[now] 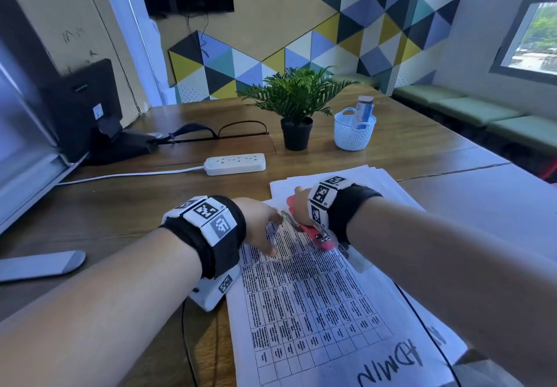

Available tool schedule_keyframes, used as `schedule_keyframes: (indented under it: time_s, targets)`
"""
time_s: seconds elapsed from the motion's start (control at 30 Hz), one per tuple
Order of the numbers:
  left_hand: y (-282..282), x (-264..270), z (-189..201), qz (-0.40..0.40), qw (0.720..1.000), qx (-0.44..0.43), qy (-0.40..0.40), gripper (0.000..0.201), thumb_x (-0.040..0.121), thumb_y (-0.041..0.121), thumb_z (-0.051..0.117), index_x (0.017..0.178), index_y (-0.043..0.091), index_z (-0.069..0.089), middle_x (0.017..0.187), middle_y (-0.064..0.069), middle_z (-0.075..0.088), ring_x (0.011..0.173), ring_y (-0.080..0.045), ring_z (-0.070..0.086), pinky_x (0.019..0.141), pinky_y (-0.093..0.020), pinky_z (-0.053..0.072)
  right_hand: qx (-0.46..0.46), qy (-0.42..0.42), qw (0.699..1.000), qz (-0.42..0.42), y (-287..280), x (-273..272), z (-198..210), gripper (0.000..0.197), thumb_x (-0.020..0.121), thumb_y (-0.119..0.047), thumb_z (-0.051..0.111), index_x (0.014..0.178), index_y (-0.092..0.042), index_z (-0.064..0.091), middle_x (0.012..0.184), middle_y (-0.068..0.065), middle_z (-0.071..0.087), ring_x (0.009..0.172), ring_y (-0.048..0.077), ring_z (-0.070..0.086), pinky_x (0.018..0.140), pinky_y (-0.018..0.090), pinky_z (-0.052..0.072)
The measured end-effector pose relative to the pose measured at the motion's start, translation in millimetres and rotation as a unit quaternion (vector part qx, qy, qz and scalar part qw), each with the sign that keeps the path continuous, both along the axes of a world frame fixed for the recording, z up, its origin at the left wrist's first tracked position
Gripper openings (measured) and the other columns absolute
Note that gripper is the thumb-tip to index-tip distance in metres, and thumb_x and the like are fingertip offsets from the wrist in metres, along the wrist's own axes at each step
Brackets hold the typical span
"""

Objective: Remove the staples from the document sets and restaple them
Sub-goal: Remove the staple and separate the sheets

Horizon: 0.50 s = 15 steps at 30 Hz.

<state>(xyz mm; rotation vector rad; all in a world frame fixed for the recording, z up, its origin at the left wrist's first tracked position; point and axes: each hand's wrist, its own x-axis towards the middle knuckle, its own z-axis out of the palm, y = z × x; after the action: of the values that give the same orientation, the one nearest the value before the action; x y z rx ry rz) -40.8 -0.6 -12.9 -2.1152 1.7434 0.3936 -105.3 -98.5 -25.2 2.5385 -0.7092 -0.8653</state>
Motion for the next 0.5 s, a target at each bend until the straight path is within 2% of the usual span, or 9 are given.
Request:
schedule_keyframes:
  time_s: [0.07, 0.13, 0.2, 0.27, 0.4, 0.5]
  targets:
    - [-2, 1, -1, 0.005, 1.000, -0.001, -0.001, 0.072, 0.083, 0.050, 0.067, 0.144, 0.022, 0.040, 0.142, -0.001, 0.052, 0.126, -0.025, 0.051, 0.105, -0.040, 0.043, -0.012, 0.020, 1.000, 0.008, -5, 0, -1, 0.045, 0.097, -0.024, 0.051, 0.138, -0.011, 0.043, 0.142, 0.013, 0.044, 0.130, 0.027, 0.045, 0.096, 0.035, 0.042]
    - [-2, 1, -2, 0.013, 1.000, 0.002, -0.001, 0.073, 0.083, 0.049, 0.068, 0.144, 0.022, 0.039, 0.140, -0.002, 0.054, 0.124, -0.025, 0.053, 0.103, -0.039, 0.045, -0.033, 0.037, 0.999, 0.007, -5, 4, -1, 0.046, 0.095, -0.026, 0.053, 0.138, -0.014, 0.042, 0.140, 0.010, 0.044, 0.125, 0.025, 0.049, 0.095, 0.034, 0.043]
    - [-2, 1, -2, 0.019, 1.000, 0.001, 0.001, 0.073, 0.084, 0.048, 0.068, 0.145, 0.021, 0.038, 0.140, -0.003, 0.053, 0.124, -0.025, 0.053, 0.103, -0.038, 0.045, -0.036, 0.045, 0.998, 0.026, -9, 5, -5, 0.050, 0.094, -0.033, 0.055, 0.139, -0.017, 0.040, 0.140, 0.004, 0.042, 0.129, 0.022, 0.045, 0.100, 0.034, 0.042]
    - [-1, 1, -2, 0.021, 1.000, 0.003, 0.000, 0.074, 0.084, 0.049, 0.067, 0.147, 0.022, 0.036, 0.143, -0.002, 0.051, 0.126, -0.024, 0.051, 0.105, -0.038, 0.043, -0.021, 0.053, 0.997, 0.053, -11, 7, -10, 0.050, 0.096, -0.033, 0.051, 0.141, -0.015, 0.037, 0.141, 0.005, 0.040, 0.134, 0.025, 0.038, 0.103, 0.036, 0.039]
    - [0, 2, -4, 0.025, 1.000, 0.009, -0.003, 0.078, 0.084, 0.051, 0.065, 0.150, 0.026, 0.032, 0.151, 0.000, 0.043, 0.130, -0.024, 0.048, 0.108, -0.039, 0.042, -0.057, 0.031, 0.997, 0.039, -6, 5, -3, 0.045, 0.092, -0.035, 0.055, 0.132, -0.017, 0.046, 0.130, 0.005, 0.046, 0.125, 0.026, 0.043, 0.099, 0.042, 0.044]
    - [1, 1, -3, 0.030, 1.000, 0.005, 0.001, 0.078, 0.084, 0.050, 0.066, 0.150, 0.025, 0.031, 0.148, -0.001, 0.047, 0.129, -0.024, 0.050, 0.106, -0.039, 0.043, 0.009, 0.022, 1.000, 0.019, -13, 16, -11, 0.048, 0.087, -0.041, 0.060, 0.129, -0.021, 0.049, 0.129, 0.003, 0.047, 0.123, 0.027, 0.045, 0.097, 0.044, 0.045]
